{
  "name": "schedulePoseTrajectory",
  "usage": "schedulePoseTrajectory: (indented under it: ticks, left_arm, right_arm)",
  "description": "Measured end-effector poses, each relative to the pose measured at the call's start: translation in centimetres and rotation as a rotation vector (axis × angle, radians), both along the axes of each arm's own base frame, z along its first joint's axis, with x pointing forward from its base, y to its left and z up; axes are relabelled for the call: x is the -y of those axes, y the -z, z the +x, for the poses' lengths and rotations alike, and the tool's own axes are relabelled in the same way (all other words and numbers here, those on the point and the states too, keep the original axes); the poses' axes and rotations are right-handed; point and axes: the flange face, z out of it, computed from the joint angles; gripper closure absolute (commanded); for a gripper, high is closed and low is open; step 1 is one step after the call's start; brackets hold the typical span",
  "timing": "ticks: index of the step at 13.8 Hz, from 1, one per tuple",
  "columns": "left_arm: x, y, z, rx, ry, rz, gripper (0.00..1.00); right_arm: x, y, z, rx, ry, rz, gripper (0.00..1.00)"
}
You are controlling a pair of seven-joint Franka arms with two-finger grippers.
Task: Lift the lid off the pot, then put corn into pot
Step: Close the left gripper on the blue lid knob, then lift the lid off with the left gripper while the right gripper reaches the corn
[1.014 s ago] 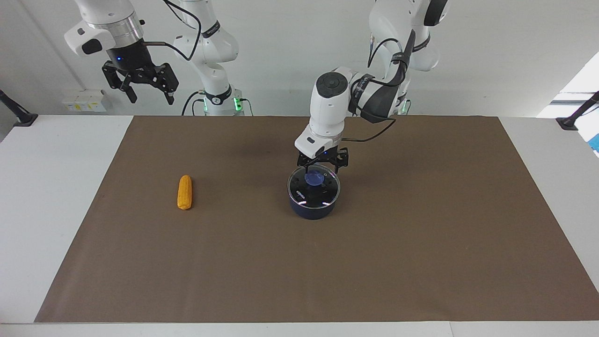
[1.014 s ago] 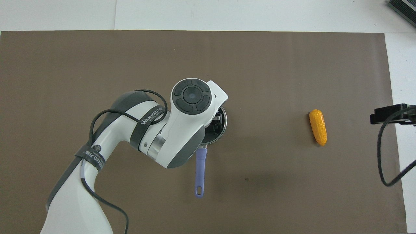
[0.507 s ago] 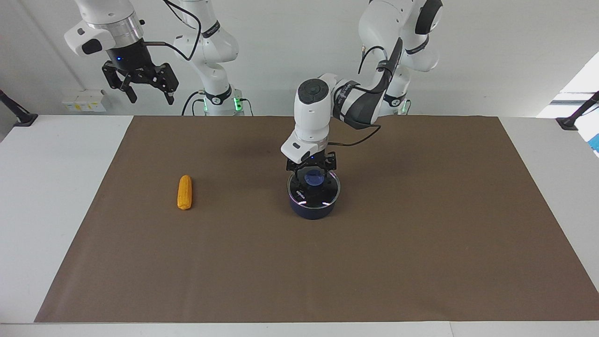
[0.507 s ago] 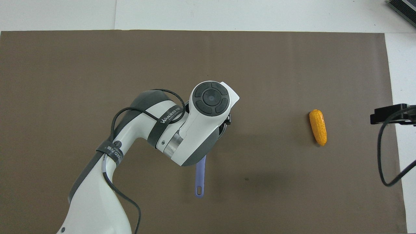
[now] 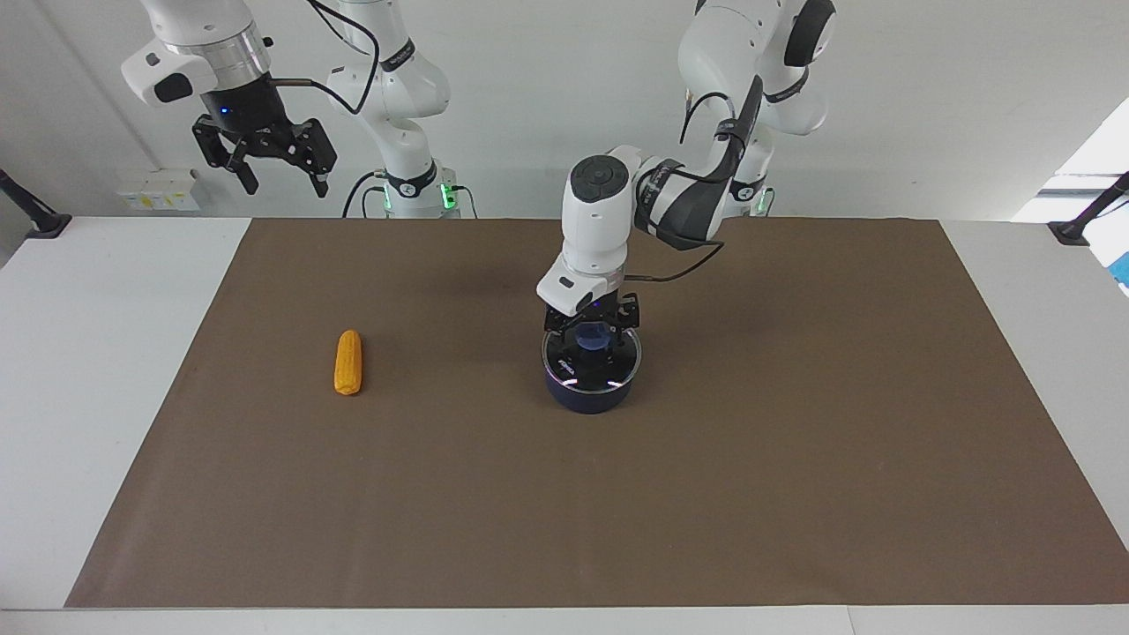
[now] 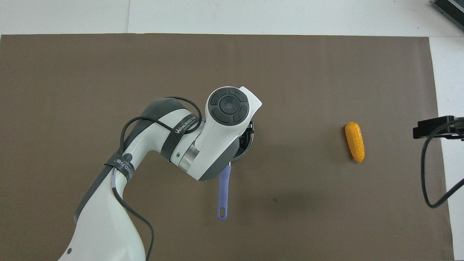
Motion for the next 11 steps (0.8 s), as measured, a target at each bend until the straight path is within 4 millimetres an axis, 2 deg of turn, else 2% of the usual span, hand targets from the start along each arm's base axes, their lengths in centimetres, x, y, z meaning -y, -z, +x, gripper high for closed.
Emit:
schedulePoseTrajectory:
  ticks: [1, 3, 5, 6, 9, 11]
  left_arm:
    - [0.0, 0.1, 0.0, -0.001, -0.001, 0.001, 0.56]
    - [0.0, 0.1, 0.0, -0.002, -0.009, 0.001, 1.0]
    - [0.0, 0.1, 0.0, 0.0, -0.031, 0.0, 1.0]
    - [0.0, 0.0, 0.0, -0.001, -0.042, -0.003, 1.0]
    - [-0.2, -0.7, 0.2, 0.001, -0.066, -0.017, 1.0]
    - [-0.8, -2.4, 0.5, 0.014, -0.078, -0.023, 1.0]
  right_arm:
    - [-0.1, 0.0, 0.0, -0.001, -0.004, 0.0, 0.0]
    - [-0.6, 0.1, -0.1, -0.005, -0.029, -0.001, 0.0]
    - [-0.5, 1.1, 0.4, -0.004, -0.072, -0.001, 0.0]
    - [0.0, 2.6, 1.0, 0.009, -0.08, -0.002, 0.0]
    - [1.7, 9.1, 3.7, 0.028, -0.098, -0.004, 0.0]
    - [1.9, 13.6, 5.6, -0.007, -0.131, -0.003, 0.0]
